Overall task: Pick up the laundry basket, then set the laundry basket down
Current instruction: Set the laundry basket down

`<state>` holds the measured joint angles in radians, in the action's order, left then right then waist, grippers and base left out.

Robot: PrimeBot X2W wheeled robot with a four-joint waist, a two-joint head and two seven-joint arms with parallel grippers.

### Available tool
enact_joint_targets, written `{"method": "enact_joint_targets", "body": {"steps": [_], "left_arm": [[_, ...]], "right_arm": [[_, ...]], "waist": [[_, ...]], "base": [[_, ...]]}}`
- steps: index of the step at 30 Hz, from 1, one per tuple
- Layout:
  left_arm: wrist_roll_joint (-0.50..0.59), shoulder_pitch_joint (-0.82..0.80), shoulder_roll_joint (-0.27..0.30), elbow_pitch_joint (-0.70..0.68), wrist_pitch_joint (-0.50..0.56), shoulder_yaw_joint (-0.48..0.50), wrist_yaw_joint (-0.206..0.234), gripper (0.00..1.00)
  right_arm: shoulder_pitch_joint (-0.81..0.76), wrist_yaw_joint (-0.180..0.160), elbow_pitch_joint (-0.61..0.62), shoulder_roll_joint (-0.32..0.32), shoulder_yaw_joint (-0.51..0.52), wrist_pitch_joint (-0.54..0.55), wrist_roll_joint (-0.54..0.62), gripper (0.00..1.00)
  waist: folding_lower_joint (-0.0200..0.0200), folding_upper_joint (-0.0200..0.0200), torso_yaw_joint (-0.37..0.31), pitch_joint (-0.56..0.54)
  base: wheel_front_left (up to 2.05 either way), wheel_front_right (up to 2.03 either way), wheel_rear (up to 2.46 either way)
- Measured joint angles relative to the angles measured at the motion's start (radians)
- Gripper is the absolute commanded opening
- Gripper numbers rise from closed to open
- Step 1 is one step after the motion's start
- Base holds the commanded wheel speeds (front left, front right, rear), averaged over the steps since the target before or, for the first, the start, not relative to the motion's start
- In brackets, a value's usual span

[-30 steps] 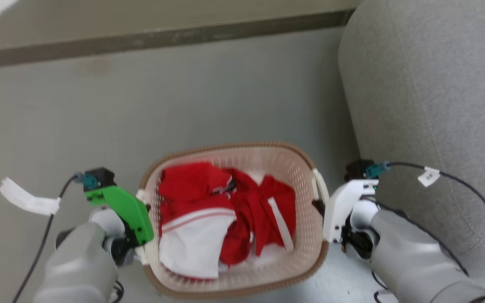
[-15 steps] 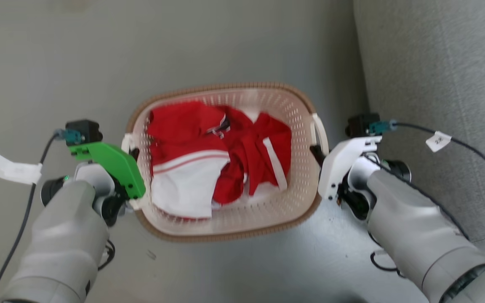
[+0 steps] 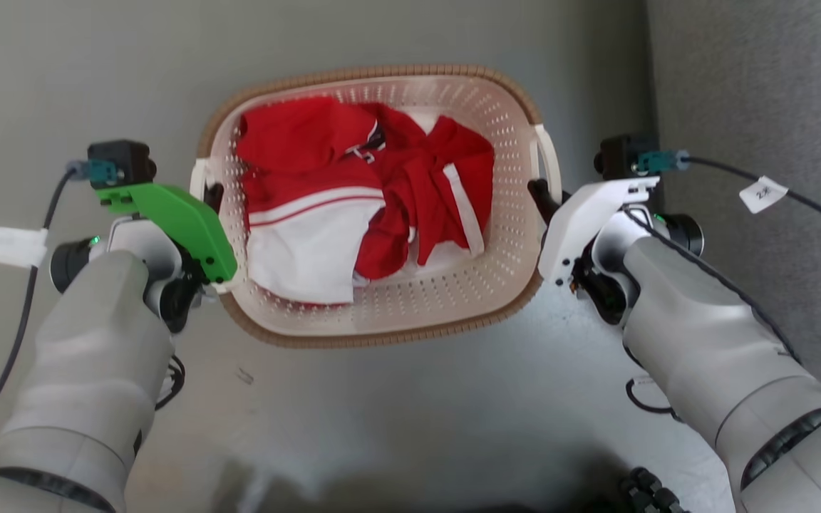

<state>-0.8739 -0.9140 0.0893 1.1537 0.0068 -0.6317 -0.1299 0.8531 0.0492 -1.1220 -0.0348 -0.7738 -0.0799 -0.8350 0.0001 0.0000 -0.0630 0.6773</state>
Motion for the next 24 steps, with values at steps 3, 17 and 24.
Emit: {"method": "enact_joint_targets", "body": {"steps": [3,17,24], "left_arm": [[0.007,-0.019,0.001,0.001,-0.008,-0.002,0.000,0.00],[0.018,-0.059,-0.001,0.014,-0.030,-0.012,-0.002,0.00],[0.021,-0.084,-0.002,0.020,-0.045,-0.013,-0.002,0.00]], "right_arm": [[0.018,0.000,-0.005,0.001,0.005,-0.008,0.000,0.00],[0.052,0.002,-0.031,0.006,0.007,-0.026,0.000,0.00],[0.083,0.002,-0.041,0.008,0.014,-0.036,-0.004,0.00]], "waist": [[0.0000,0.0000,0.001,0.033],[0.0001,0.0000,-0.001,0.149],[0.0000,0.0000,0.000,0.188]], "base": [[0.00,0.00,0.00],[0.00,0.00,0.00],[0.00,0.00,0.00]]}}
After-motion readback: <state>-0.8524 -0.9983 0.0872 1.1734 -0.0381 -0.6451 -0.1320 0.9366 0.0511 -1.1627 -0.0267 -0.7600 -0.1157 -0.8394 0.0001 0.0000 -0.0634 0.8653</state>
